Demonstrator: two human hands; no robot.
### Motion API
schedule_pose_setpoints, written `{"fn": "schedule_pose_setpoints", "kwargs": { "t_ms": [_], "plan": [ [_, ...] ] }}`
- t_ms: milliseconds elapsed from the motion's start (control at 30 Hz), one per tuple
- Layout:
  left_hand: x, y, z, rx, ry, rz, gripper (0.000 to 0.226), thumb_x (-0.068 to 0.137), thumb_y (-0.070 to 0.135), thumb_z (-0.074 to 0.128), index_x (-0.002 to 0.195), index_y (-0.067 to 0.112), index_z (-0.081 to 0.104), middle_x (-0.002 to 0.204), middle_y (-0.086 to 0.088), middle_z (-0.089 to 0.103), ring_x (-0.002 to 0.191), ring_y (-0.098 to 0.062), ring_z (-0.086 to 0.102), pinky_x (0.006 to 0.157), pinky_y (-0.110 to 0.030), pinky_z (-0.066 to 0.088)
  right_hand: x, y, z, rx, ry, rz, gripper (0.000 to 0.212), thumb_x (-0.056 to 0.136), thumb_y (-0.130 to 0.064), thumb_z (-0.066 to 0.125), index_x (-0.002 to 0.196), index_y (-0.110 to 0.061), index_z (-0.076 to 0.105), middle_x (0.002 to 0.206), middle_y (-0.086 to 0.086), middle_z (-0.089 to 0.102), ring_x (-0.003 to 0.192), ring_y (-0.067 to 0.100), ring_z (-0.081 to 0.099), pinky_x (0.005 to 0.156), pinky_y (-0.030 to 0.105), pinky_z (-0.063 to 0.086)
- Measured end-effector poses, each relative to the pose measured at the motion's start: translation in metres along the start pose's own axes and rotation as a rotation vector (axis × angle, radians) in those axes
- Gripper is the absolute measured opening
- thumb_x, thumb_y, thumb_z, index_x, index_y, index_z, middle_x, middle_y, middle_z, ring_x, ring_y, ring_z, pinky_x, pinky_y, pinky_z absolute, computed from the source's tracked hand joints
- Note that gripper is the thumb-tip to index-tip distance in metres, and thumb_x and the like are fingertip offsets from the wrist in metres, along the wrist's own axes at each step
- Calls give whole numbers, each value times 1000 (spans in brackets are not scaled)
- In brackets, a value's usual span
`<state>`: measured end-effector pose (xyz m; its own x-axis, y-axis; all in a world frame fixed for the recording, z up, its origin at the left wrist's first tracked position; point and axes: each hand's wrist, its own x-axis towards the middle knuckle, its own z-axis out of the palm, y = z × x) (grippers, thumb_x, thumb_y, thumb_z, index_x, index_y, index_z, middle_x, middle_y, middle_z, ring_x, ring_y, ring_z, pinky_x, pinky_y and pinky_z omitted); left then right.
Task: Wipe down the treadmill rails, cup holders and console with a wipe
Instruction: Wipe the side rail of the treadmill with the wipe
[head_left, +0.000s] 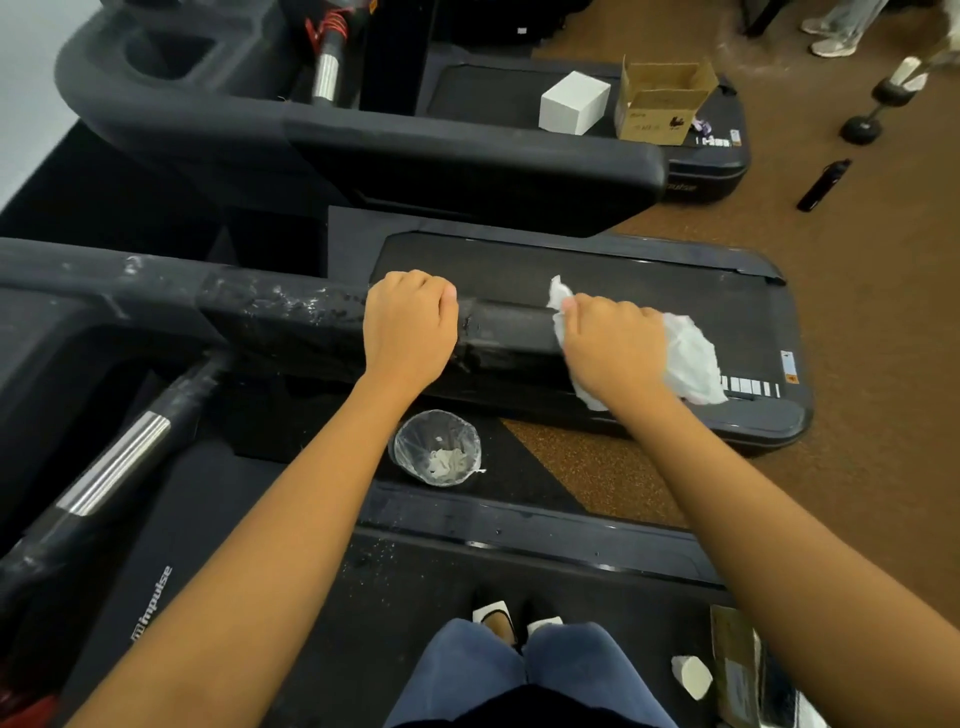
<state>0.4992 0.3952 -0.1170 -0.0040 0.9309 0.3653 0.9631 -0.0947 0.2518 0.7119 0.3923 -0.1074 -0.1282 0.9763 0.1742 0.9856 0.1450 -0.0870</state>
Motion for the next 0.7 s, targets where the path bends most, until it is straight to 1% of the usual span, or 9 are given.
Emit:
{"fn": "schedule_pose_setpoints", "kwargs": {
  "t_ms": [67,167,233,300,400,467,533,633,700],
  "plan": [
    [0,-3,-2,21,6,3,38,97,24,36,82,14,70,76,2,65,75,-18,55,70,-32,37,4,-41,2,32,-9,-94,26,98,-31,40,87,-14,55,77,6,60,75,32,60,69,38,37],
    [1,-2,-9,75,-8,11,33,92,16,40,60,16,47,60,4,43,60,-16,41,63,-31,24,6,-84,10,78,5,-157,23,93,-32,49,100,-15,63,83,5,66,77,32,63,73,41,42],
    [1,-1,-10,80,-17,19,32,92,15,40,60,16,42,59,4,40,59,-16,40,63,-31,24,3,-81,13,94,16,-205,38,97,-39,36,118,-19,60,92,3,67,85,29,63,79,42,43],
    [1,-4,-8,70,-12,5,34,96,19,37,66,14,53,61,1,50,61,-18,44,64,-31,29,-6,-54,13,109,21,-208,51,97,-46,22,128,-21,54,100,3,65,92,28,60,84,40,41],
    [1,-3,-2,98,-30,-20,47,98,26,27,86,11,70,75,-3,66,70,-22,55,74,-36,40,-23,-14,9,67,87,29,53,96,-48,22,114,-18,61,92,5,65,90,29,58,89,42,40],
    [3,3,0,131,-61,-27,55,96,31,19,90,13,70,76,-2,67,73,-22,57,81,-38,42,-23,-21,7,54,88,169,54,95,-45,23,103,-14,65,93,8,67,94,32,58,98,48,36],
    [3,9,1,130,-69,-14,54,96,31,19,88,13,69,75,-2,66,72,-22,56,82,-38,41,-16,-45,8,47,75,216,51,95,-42,24,100,-13,65,99,9,67,100,35,56,102,54,31],
    [-1,15,0,99,-38,22,42,96,24,28,73,11,61,69,-3,62,65,-21,52,74,-36,38,-14,-66,11,88,26,32,47,98,-42,25,116,-16,59,114,4,63,108,31,54,101,52,32],
    [-3,16,0,70,-9,19,36,96,21,32,68,13,53,68,-3,60,64,-19,48,73,-36,37,-19,-51,10,93,9,-135,48,99,-42,23,129,-17,50,121,3,58,109,28,53,99,47,35]
  ]
}}
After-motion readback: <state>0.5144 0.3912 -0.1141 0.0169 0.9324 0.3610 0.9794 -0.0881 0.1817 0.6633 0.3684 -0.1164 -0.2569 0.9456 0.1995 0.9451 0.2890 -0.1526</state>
